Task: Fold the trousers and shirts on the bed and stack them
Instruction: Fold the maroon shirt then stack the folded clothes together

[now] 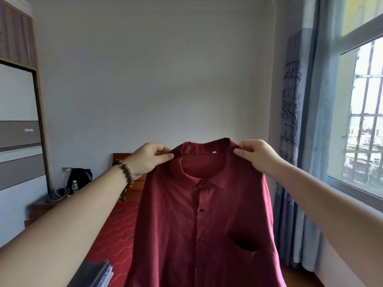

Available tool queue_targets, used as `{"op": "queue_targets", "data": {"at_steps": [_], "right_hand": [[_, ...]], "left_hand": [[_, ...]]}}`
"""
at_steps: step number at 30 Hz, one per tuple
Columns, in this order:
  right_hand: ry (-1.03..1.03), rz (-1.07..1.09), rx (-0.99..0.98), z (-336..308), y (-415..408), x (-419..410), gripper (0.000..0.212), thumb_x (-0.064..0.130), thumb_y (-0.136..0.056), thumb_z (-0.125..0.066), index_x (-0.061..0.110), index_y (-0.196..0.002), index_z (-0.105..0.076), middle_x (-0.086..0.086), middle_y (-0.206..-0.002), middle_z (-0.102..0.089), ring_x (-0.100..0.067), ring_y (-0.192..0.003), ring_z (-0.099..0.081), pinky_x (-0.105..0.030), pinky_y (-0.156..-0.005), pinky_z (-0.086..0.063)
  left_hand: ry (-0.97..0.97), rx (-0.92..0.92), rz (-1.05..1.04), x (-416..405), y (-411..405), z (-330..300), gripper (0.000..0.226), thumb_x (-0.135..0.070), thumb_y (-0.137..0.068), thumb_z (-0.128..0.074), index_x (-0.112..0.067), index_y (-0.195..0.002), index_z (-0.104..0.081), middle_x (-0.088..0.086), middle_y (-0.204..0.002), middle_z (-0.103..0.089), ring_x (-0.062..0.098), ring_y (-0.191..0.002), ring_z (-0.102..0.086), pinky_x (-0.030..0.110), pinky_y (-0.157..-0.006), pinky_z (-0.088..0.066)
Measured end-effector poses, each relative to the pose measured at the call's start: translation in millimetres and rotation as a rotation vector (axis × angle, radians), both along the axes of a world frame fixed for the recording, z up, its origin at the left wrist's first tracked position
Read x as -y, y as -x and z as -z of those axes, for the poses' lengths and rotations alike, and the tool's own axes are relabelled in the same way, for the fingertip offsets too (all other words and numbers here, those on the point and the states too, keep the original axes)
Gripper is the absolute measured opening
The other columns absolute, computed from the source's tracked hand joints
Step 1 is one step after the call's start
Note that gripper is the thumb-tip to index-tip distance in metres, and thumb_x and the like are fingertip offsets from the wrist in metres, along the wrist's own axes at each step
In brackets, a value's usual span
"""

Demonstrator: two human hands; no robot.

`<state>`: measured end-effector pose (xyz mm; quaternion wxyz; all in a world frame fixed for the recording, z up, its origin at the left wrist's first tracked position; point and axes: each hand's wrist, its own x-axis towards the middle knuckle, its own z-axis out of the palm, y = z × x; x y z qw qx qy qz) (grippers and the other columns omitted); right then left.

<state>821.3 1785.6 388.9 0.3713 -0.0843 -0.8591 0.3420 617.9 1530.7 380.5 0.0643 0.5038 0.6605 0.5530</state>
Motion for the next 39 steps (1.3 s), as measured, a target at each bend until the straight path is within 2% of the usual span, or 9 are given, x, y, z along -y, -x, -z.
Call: {"op": "queue_targets", "data": {"at_steps": [4,8,12,15,20,23,26,29,39], "right_hand": [[-0.109,0.036,0.043,3.4,2.8,0.1,0.026,0.030,-0.092,-0.062,0.017,-0.070,-0.065,0.010,-0.050,-0.052,0.000,-0.043,-0.041,-0.022,-0.049,-0.036],[0.065,-0.205,0.112,1.6,-3.5,-6.4,0.022,0.032,-0.081,-0.074,0.010,-0.081,-0.071,-0.006,-0.072,-0.068,-0.016,-0.065,-0.059,-0.032,-0.065,-0.048],[0.233,-0.444,0.307,2.8,-8.7,-14.8,0.046,0.039,-0.062,-0.085,0.013,-0.098,-0.074,-0.013,-0.100,-0.073,-0.023,-0.088,-0.070,-0.033,-0.079,-0.058],[0.296,-0.493,0.344,9.3,-7.5,-16.9,0.041,0.030,-0.066,-0.084,0.015,-0.103,-0.075,-0.011,-0.105,-0.073,-0.022,-0.093,-0.070,-0.028,-0.077,-0.056],[0.424,-0.359,0.239,26.2,1.1,-10.3,0.040,0.021,-0.065,-0.082,0.012,-0.104,-0.074,-0.012,-0.100,-0.074,-0.025,-0.087,-0.072,-0.036,-0.075,-0.059],[0.301,-0.098,0.244,34.9,8.2,-4.3,0.034,0.023,-0.070,-0.084,0.004,-0.096,-0.072,-0.014,-0.092,-0.074,-0.030,-0.085,-0.070,-0.041,-0.082,-0.057],[0.092,0.244,0.158,43.4,19.4,10.0,0.031,0.026,-0.070,-0.083,0.010,-0.059,-0.058,-0.001,-0.060,-0.058,-0.019,-0.061,-0.054,-0.028,-0.055,-0.040],[0.006,0.425,0.029,51.5,28.3,33.9,0.034,0.021,-0.072,-0.074,0.016,-0.053,-0.045,0.004,-0.055,-0.050,-0.017,-0.058,-0.048,-0.024,-0.048,-0.031],[0.525,-0.049,-0.072,54.4,37.4,85.5,0.005,0.010,-0.081,-0.061,0.007,-0.078,-0.063,-0.015,-0.070,-0.064,-0.022,-0.064,-0.058,-0.035,-0.062,-0.048]], "left_hand": [[-0.001,-0.056,-0.097,2.1,-0.5,0.5,0.011,-0.029,-0.073,-0.075,-0.018,-0.077,-0.072,-0.002,-0.074,-0.074,0.004,-0.070,-0.067,0.016,-0.073,-0.048],[0.057,0.043,0.015,8.8,3.6,-0.2,0.037,-0.046,-0.052,-0.086,-0.016,-0.072,-0.075,0.003,-0.073,-0.073,0.009,-0.066,-0.067,0.024,-0.070,-0.052],[0.071,0.193,0.188,9.9,3.7,4.0,0.046,-0.038,-0.045,-0.094,-0.013,-0.079,-0.077,0.007,-0.080,-0.075,0.015,-0.071,-0.071,0.023,-0.065,-0.056],[0.003,0.310,0.248,0.4,0.5,14.3,0.021,-0.024,-0.064,-0.085,-0.012,-0.079,-0.076,0.006,-0.081,-0.074,0.015,-0.073,-0.070,0.025,-0.067,-0.057],[0.032,0.350,0.197,-17.6,-8.8,33.5,0.025,-0.017,-0.065,-0.080,-0.008,-0.086,-0.071,0.009,-0.087,-0.073,0.017,-0.078,-0.070,0.026,-0.072,-0.057],[0.154,0.160,0.046,-26.7,-14.4,40.2,0.030,-0.022,-0.063,-0.086,-0.013,-0.089,-0.074,0.005,-0.093,-0.075,0.017,-0.086,-0.071,0.027,-0.078,-0.056],[0.194,-0.076,-0.300,-43.9,-23.1,46.7,0.021,-0.034,-0.072,-0.082,-0.016,-0.077,-0.073,-0.006,-0.073,-0.074,0.007,-0.070,-0.068,0.015,-0.063,-0.048],[0.091,-0.161,-0.524,-61.9,-41.1,52.1,0.029,-0.036,-0.077,-0.076,-0.014,-0.062,-0.064,-0.002,-0.063,-0.067,0.013,-0.062,-0.062,0.025,-0.056,-0.042],[-0.024,0.187,-0.259,-75.7,-75.7,48.9,0.018,-0.026,-0.073,-0.066,-0.010,-0.080,-0.070,0.005,-0.074,-0.069,0.020,-0.073,-0.065,0.033,-0.066,-0.049]]}}
